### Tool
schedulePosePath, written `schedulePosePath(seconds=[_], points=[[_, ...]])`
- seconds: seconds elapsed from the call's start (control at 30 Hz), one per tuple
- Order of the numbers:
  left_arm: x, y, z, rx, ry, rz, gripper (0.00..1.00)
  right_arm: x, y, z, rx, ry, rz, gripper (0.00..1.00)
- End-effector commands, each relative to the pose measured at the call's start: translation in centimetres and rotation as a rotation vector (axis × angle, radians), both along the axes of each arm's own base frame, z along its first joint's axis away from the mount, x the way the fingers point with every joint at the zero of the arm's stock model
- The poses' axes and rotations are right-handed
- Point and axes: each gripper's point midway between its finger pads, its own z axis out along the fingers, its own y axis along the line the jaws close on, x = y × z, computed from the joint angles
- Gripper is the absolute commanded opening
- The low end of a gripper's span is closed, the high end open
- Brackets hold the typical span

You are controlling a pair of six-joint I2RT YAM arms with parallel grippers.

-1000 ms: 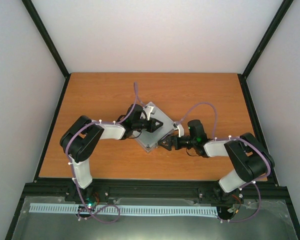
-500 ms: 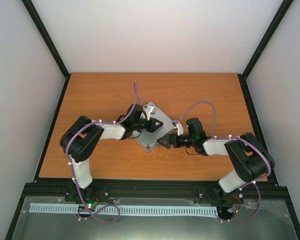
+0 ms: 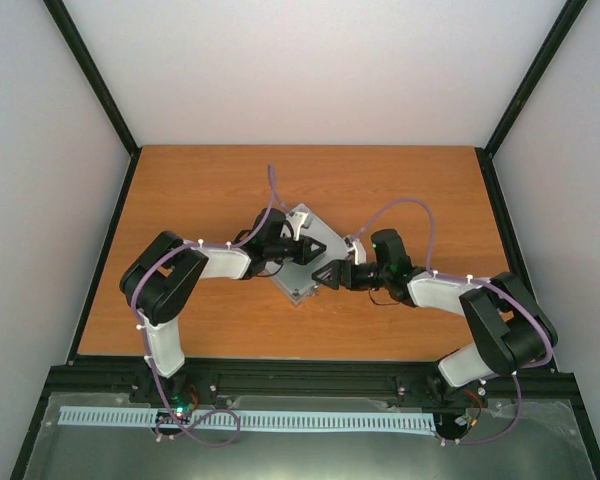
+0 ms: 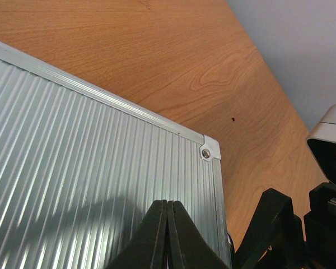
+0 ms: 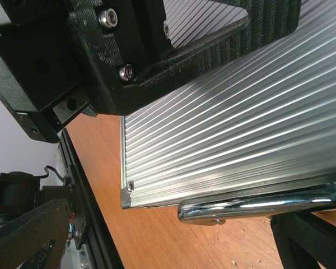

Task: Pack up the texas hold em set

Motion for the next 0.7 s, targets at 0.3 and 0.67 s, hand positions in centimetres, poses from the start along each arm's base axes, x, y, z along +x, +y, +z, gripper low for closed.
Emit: schedulePosePath(seconds=[0.3, 0.67], points=[[-11.1, 7.1, -15.2, 0.406, 0.502, -0.017, 0.01, 0.4, 0.7, 5.9, 0.038, -0.227, 0.032, 1.0], [-10.9, 7.0, -15.1, 0.407, 0.503, -0.018, 0.01, -0.8, -0.4, 3.9, 0.0, -0.18, 0.007, 0.99]])
